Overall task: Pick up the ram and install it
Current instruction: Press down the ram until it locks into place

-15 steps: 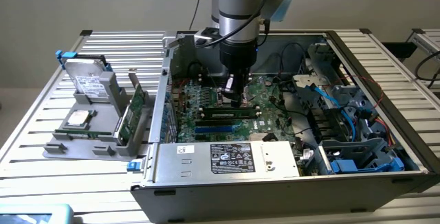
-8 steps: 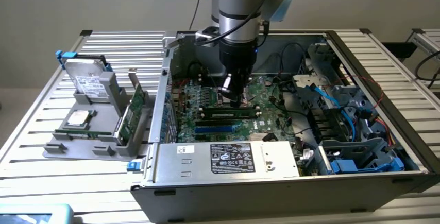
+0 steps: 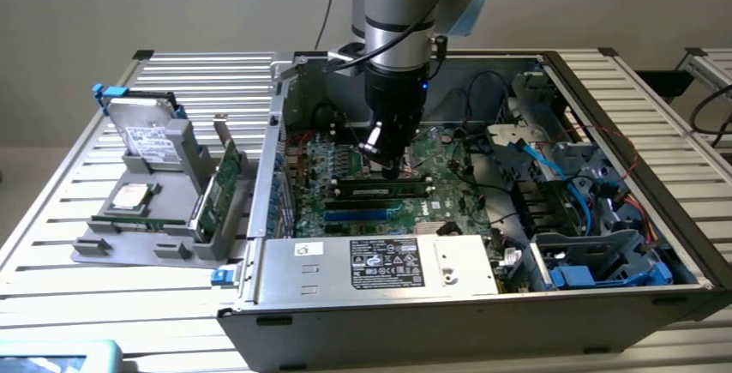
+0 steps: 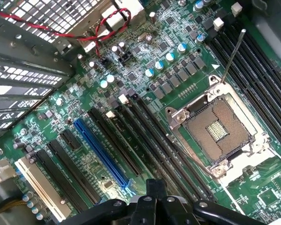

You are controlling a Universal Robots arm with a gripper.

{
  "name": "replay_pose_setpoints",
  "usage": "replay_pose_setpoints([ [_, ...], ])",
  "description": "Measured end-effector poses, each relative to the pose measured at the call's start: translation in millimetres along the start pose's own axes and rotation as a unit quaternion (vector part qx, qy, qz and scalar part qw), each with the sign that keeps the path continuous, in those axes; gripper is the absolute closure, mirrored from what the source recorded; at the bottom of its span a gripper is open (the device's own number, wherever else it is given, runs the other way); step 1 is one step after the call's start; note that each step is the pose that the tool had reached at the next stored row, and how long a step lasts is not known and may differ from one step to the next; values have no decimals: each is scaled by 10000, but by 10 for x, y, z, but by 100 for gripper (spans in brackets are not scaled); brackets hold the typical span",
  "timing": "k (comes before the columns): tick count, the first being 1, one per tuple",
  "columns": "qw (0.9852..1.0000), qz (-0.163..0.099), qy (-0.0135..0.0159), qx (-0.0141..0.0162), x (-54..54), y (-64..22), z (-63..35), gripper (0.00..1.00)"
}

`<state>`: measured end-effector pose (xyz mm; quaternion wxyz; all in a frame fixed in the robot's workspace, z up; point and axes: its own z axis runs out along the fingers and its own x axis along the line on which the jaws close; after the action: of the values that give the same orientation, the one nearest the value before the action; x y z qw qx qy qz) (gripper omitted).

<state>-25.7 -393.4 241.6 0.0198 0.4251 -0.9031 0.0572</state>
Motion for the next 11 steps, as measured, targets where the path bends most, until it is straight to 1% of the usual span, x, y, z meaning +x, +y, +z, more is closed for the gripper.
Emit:
replay_pose_setpoints([
  [5, 9995, 319, 24, -22, 0, 0, 0, 89],
  [8, 9987, 504, 37, -35, 0, 0, 0, 89],
  [11, 9976, 692, 51, -48, 0, 0, 0, 89],
])
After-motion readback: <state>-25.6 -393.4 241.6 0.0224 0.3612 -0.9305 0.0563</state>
